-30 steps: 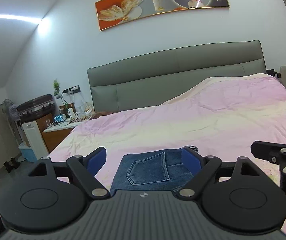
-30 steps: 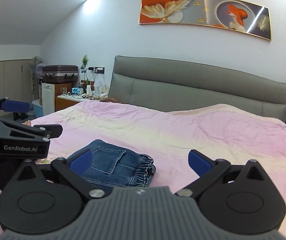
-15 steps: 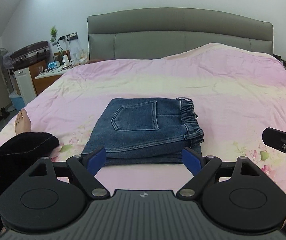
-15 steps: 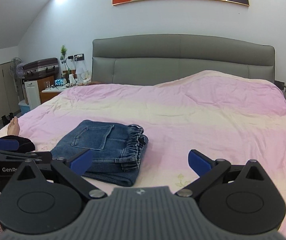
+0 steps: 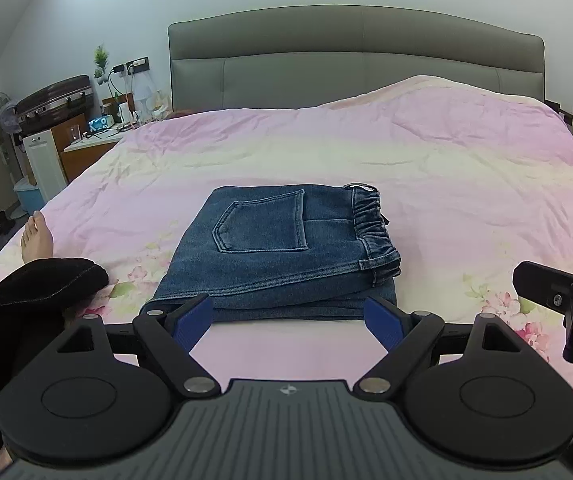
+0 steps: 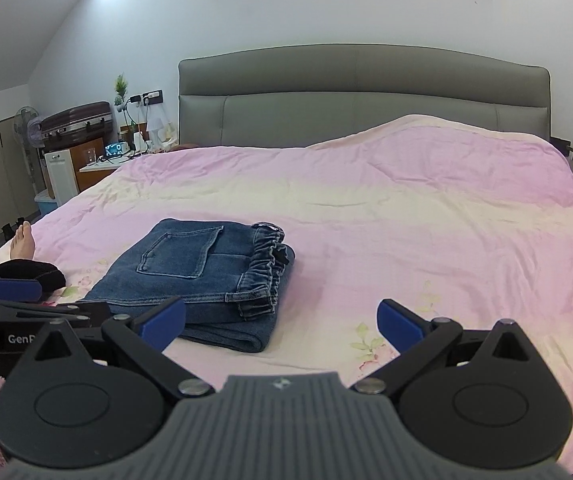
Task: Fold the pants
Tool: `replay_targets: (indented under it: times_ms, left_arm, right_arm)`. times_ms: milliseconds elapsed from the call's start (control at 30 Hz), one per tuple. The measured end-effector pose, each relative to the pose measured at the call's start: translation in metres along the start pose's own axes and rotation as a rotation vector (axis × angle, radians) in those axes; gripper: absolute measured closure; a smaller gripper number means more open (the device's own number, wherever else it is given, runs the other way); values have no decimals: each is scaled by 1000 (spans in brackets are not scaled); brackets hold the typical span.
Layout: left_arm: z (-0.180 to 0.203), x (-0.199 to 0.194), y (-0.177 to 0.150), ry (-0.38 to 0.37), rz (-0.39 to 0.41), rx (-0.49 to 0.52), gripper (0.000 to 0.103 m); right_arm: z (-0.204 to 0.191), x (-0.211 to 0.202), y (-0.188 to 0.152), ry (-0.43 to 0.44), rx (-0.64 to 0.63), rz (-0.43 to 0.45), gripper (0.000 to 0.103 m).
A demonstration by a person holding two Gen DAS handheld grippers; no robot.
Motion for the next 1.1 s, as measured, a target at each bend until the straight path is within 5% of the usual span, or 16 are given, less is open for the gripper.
replay_targets:
  times_ms: [1100]
  left_arm:
    - [0, -7, 5, 8, 6, 10, 3]
  right_arm:
    - [-5, -8, 4, 11, -22, 16, 5]
Point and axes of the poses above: each gripper's, at about its wrist camera, not at the fingertips, and x roughly the way its jaws point, z to its right, y to its top, the point moved 5 cm from there along x, roughly the way its jaws point, and after that the axes turned 2 degrees about x, right-handed, at the moved point
